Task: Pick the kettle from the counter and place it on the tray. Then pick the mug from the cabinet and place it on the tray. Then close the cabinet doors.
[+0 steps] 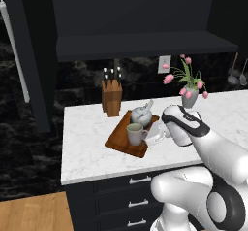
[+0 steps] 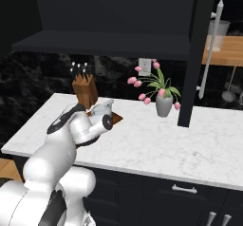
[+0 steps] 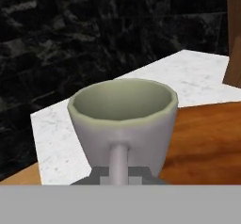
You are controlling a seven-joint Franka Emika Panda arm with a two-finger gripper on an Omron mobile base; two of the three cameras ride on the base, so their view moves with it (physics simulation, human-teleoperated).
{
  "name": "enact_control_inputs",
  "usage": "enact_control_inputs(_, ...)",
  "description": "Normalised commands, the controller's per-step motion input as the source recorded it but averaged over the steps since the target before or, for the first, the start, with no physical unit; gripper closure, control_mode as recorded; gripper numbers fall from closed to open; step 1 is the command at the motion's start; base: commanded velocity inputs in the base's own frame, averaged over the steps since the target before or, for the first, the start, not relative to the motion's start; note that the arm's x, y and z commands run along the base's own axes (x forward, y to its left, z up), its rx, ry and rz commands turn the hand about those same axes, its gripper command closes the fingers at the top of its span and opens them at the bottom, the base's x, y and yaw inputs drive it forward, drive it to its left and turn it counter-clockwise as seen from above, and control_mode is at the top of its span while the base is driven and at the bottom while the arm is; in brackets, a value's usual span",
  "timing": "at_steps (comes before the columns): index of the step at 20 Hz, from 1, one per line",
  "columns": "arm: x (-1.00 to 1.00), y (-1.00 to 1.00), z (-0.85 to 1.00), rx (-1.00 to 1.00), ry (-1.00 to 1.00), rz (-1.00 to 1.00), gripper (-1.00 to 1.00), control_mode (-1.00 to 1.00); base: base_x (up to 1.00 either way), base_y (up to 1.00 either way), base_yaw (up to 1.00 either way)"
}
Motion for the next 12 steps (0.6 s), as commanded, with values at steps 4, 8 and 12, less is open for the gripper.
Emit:
enact_control_inputs(4, 0.19, 0.12, -0.28, 0.0, -0.01, 0.0, 1.0, -1.0, 0.0, 0.0, 0.0)
enact_control_inputs(8, 0.17, 0.07, -0.16, 0.0, 0.0, 0.0, 1.0, -1.0, 0.0, 0.0, 0.0)
enact_control_inputs(12, 0.21, 0.0, -0.11, 0.0, -0.01, 0.0, 1.0, -1.0, 0.0, 0.0, 0.0)
